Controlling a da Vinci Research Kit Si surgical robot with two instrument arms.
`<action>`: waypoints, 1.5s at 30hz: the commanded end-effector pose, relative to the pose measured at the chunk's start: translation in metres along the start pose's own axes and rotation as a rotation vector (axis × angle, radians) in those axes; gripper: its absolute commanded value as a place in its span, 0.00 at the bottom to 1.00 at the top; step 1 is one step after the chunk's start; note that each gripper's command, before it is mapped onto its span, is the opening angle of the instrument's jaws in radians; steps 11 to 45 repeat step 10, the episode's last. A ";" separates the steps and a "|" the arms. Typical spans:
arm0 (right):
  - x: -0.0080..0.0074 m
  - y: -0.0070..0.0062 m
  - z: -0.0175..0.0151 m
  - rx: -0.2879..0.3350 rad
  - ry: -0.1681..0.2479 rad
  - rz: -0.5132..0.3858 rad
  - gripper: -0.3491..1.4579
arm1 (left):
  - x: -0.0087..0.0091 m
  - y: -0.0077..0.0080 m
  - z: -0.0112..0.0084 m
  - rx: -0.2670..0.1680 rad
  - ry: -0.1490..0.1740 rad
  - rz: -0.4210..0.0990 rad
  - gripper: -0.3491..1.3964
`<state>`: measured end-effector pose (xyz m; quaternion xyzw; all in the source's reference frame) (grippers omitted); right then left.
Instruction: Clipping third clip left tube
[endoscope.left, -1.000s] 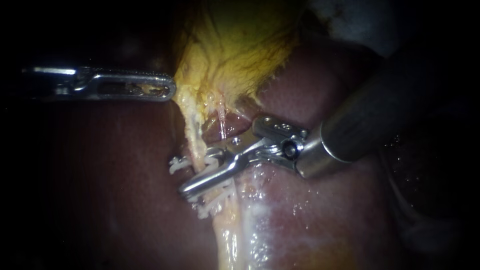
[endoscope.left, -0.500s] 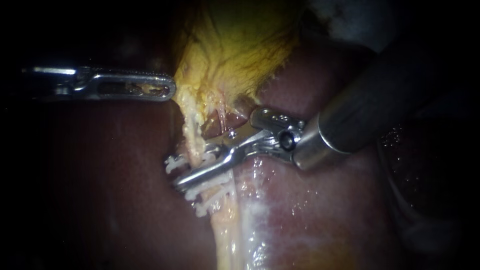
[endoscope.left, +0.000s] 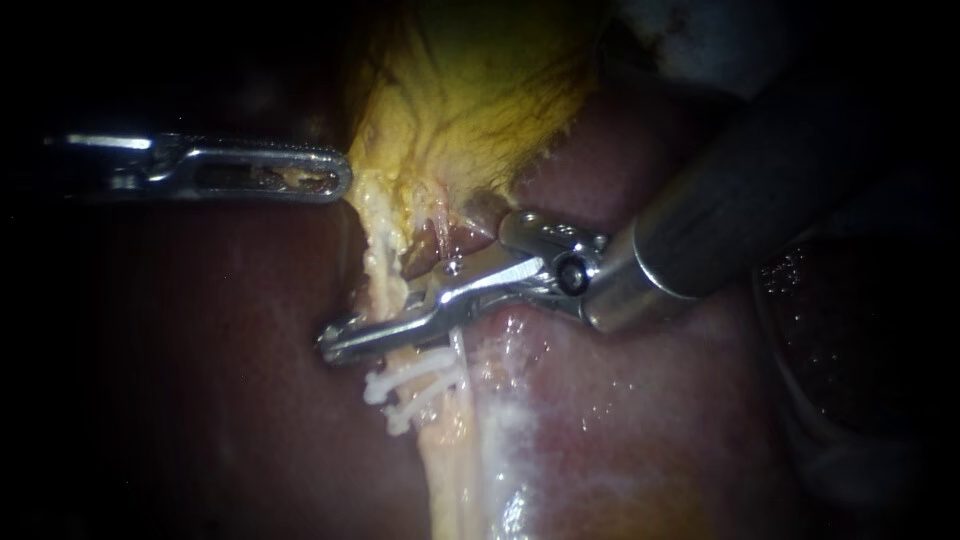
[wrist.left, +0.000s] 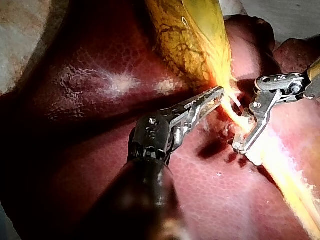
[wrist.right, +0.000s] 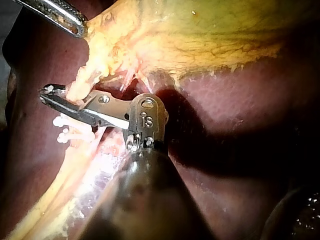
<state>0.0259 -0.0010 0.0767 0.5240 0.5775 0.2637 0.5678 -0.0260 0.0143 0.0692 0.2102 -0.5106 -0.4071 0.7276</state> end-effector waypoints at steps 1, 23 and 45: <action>-0.0002 0.0001 0.0000 0.002 -0.003 -0.002 0.00 | 0.0000 0.0000 0.0000 0.000 0.000 0.000 0.00; -0.0003 0.0001 0.0000 0.003 -0.003 -0.002 0.00 | 0.0000 0.0000 0.0000 0.000 0.000 0.000 0.00; -0.0003 0.0001 0.0000 0.003 -0.003 -0.002 0.00 | 0.0000 0.0000 0.0000 0.000 0.000 0.000 0.00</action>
